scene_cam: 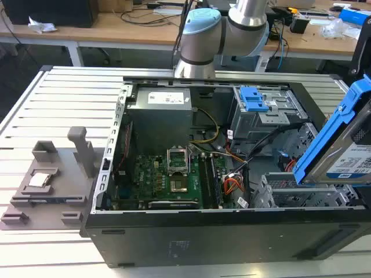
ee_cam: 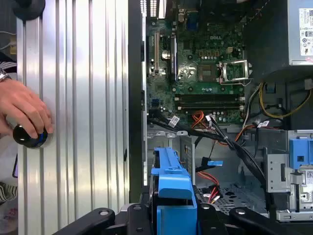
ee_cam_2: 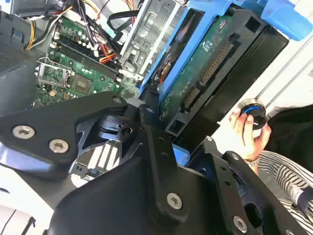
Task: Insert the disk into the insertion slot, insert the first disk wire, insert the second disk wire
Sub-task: 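Insert the disk into the insertion slot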
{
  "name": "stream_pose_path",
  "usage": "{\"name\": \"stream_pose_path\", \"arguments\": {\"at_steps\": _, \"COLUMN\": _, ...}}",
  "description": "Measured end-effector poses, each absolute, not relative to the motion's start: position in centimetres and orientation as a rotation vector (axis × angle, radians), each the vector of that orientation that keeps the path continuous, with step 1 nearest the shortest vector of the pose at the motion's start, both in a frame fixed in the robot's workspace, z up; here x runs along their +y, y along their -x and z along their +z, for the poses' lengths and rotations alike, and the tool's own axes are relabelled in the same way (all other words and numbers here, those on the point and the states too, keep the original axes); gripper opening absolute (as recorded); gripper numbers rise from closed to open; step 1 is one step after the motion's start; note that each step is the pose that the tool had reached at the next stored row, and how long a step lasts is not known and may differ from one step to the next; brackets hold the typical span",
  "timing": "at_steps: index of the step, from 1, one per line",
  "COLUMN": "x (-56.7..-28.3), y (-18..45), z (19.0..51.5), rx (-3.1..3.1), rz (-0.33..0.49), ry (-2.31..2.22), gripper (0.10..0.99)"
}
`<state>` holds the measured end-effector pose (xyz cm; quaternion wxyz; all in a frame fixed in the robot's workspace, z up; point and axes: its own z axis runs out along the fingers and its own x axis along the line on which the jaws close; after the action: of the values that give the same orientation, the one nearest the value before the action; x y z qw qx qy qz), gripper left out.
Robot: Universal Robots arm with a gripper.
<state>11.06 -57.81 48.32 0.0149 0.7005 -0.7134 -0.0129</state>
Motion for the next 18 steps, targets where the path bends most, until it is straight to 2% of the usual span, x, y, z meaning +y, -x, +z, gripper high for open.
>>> {"name": "stream_pose_path", "arguments": {"at_steps": 18, "x": -57.8, "y": -10.0, "z": 46.5, "rx": -2.220, "rz": -0.040, "ry": -2.180, "gripper": 0.365}}
